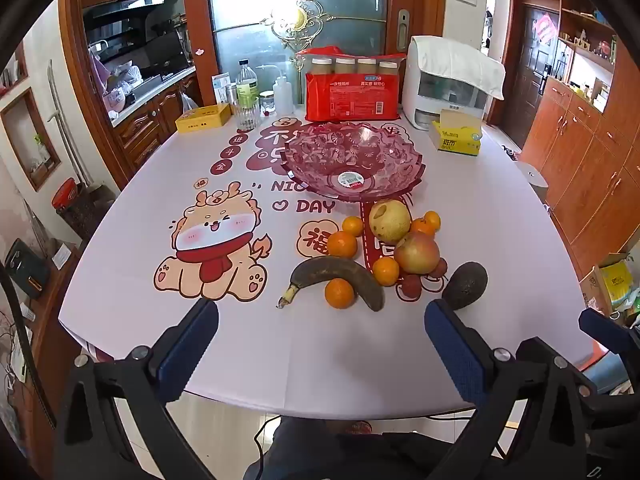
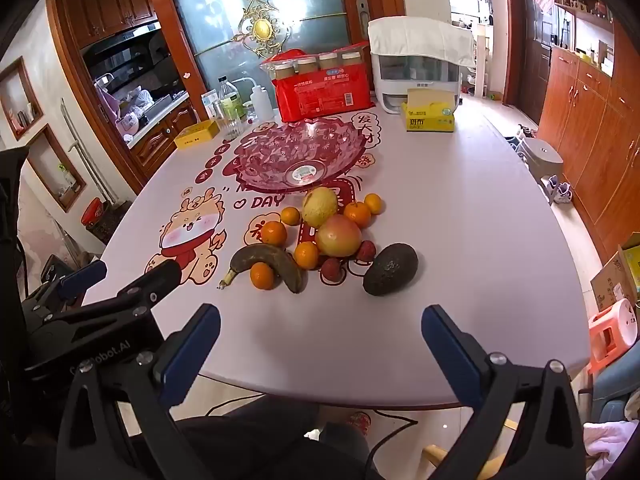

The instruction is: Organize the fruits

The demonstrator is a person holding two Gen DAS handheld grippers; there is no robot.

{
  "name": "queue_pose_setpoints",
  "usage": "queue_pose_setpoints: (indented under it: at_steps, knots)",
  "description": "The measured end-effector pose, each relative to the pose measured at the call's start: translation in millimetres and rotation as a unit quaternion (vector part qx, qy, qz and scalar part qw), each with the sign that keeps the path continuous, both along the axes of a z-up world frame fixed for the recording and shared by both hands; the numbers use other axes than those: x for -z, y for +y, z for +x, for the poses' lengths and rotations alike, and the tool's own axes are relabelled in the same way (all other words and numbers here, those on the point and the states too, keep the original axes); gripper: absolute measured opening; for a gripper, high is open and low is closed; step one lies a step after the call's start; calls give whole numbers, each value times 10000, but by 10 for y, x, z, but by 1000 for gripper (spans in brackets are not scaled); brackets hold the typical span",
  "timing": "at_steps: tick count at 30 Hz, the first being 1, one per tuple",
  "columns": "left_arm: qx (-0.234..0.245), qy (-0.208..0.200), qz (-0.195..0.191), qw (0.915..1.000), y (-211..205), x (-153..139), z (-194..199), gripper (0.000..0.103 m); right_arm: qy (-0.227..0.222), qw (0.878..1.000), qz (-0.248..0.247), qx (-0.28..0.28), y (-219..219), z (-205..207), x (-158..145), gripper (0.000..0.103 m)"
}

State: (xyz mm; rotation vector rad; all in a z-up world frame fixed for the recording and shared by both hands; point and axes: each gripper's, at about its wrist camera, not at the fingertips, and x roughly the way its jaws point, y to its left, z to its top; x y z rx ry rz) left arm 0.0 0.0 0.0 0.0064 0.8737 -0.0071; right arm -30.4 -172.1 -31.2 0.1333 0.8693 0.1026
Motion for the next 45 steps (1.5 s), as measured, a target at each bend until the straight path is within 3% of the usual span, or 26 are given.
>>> queue_pose_setpoints:
  at_steps: [45]
  knots:
    - [-12, 16, 57, 10000, 1, -3, -12, 102, 6, 10000, 29, -18, 17, -96, 27, 101]
